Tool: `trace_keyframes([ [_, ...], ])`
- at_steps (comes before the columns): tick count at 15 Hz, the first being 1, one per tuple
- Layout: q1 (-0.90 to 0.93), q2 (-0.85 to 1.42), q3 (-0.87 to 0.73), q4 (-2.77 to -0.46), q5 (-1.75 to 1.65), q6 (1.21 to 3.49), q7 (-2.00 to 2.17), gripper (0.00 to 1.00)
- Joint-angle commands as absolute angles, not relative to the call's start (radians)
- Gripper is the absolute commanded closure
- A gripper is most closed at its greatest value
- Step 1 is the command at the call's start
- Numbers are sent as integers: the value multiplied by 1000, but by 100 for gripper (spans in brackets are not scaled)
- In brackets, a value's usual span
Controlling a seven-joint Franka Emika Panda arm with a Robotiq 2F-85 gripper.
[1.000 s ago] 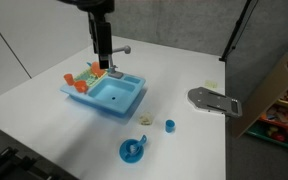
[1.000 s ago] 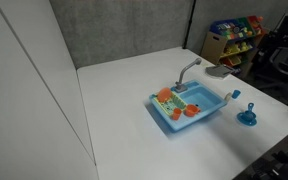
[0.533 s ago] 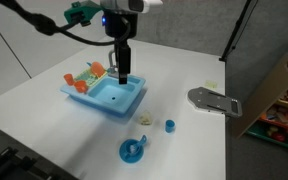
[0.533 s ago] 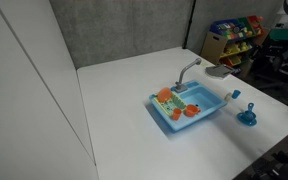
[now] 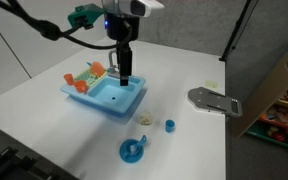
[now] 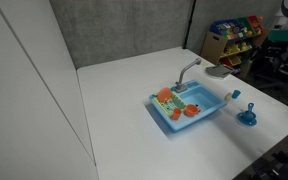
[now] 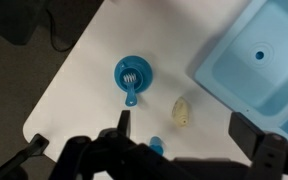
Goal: Pick up the blue handleless cup and put it in the sink
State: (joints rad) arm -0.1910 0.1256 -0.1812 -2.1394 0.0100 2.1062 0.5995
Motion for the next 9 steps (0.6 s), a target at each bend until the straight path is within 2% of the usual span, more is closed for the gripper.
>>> trace_keyframes([
  [1, -183, 139, -198, -2129, 15, 2136, 634, 0],
  [9, -205, 317, -241, -2017, 129, 2314, 692, 0],
])
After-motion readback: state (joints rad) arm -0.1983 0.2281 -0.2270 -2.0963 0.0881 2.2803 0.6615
